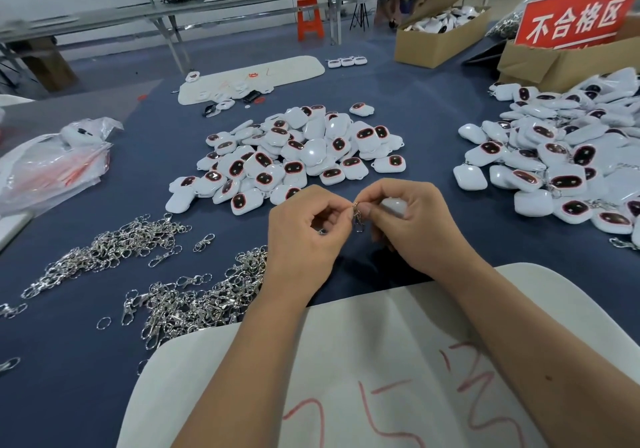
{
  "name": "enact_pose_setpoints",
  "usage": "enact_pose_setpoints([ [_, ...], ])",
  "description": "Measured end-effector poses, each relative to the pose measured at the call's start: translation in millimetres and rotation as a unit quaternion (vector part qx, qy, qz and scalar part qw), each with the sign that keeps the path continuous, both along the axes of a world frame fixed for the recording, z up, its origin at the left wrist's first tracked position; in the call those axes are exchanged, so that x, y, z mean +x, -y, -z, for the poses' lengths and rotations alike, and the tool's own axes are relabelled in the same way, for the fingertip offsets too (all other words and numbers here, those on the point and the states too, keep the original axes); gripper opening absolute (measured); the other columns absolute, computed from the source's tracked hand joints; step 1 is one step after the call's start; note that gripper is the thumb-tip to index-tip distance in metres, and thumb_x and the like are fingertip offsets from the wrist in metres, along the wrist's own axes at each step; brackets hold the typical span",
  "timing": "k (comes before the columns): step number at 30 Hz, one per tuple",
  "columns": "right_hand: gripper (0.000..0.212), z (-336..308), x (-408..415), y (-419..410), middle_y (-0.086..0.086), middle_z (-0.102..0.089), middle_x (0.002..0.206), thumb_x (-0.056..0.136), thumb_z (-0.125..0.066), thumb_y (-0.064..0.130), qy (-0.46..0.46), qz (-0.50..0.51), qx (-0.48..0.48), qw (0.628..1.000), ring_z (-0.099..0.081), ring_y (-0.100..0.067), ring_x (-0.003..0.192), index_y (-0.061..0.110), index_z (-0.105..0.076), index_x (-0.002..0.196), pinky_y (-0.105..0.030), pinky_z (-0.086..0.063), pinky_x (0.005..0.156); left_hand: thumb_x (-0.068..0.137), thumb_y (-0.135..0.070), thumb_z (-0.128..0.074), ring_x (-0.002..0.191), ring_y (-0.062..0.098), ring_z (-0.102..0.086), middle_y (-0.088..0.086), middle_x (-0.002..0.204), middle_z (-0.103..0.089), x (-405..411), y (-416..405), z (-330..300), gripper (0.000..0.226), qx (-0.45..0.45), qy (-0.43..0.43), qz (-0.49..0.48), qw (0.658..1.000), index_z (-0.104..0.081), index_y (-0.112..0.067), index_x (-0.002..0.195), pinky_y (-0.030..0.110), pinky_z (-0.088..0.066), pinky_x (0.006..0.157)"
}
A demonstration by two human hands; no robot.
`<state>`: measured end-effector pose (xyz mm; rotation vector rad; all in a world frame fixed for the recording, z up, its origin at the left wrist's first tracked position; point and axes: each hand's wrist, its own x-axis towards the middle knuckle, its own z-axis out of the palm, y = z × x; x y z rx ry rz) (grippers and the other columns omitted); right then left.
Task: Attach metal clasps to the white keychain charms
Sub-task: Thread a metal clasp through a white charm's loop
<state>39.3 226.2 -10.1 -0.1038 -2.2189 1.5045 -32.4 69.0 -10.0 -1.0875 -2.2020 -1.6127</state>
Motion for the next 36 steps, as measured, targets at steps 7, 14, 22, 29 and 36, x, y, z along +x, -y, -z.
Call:
enact_pose_setpoints([
  [7, 0.016, -1.6, 1.2, 3.2, 0.023, -0.061, 0.069, 0.093, -0.071, -0.002, -0.070, 0.043, 0.203, 0.976, -0.059, 0.000, 0.066, 0.012, -0.076, 0.087, -0.012, -0.039, 0.066, 0.088, -0.008, -0.068, 0.076, 0.018, -0.062, -0.008, 0.079, -0.066, -1.4, 3.0, 2.7, 0.011, -0.032, -0.029, 0.003, 0.999, -0.072, -0.015, 0.081, 0.029, -0.051, 0.067],
  [14, 0.013, -1.2, -0.4, 4.6, 0.010, -0.069, 0.079, 0.095, -0.070, 0.000, -0.127, 0.078, 0.286, 0.946, -0.064, -0.010, 0.073, 0.011, -0.076, 0.090, -0.029, -0.051, 0.069, 0.088, -0.014, -0.063, 0.074, 0.017, -0.061, -0.009, 0.077, -0.063, -1.8, 0.8, 3.9, 0.009, -0.033, -0.053, -0.017, 0.998, -0.067, -0.017, 0.080, 0.034, -0.050, 0.066],
  [22, 0.019, -3.5, -0.8, 4.4, 0.009, -0.065, 0.061, 0.102, -0.065, 0.009, 0.019, -0.006, 0.016, 1.000, -0.057, -0.008, 0.050, 0.013, -0.075, 0.087, -0.020, -0.044, 0.052, 0.090, -0.005, -0.069, 0.079, 0.018, -0.062, -0.005, 0.082, -0.064, -3.4, -1.0, 1.6, 0.013, -0.019, -0.087, -0.009, 0.996, -0.069, -0.014, 0.081, 0.040, -0.052, 0.065],
  [29, 0.019, -2.1, 0.8, 6.0, 0.011, -0.061, 0.063, 0.099, -0.066, 0.003, -0.047, 0.023, 0.046, 0.998, -0.052, -0.007, 0.052, 0.013, -0.073, 0.085, -0.017, -0.044, 0.055, 0.091, -0.008, -0.068, 0.079, 0.016, -0.062, -0.006, 0.082, -0.065, -2.9, -1.4, 1.1, 0.011, -0.005, -0.094, -0.004, 0.996, -0.071, -0.015, 0.082, 0.039, -0.051, 0.067],
  [36, 0.018, -6.1, 0.2, 3.0, 0.003, -0.061, 0.078, 0.103, -0.062, 0.005, -0.131, 0.061, 0.295, 0.944, -0.055, -0.022, 0.067, 0.011, -0.071, 0.089, -0.042, -0.049, 0.062, 0.091, -0.012, -0.067, 0.072, 0.017, -0.062, -0.005, 0.076, -0.064, -0.5, -0.8, 4.8, 0.011, -0.013, -0.045, -0.025, 0.999, -0.070, -0.015, 0.082, 0.043, -0.052, 0.065],
])
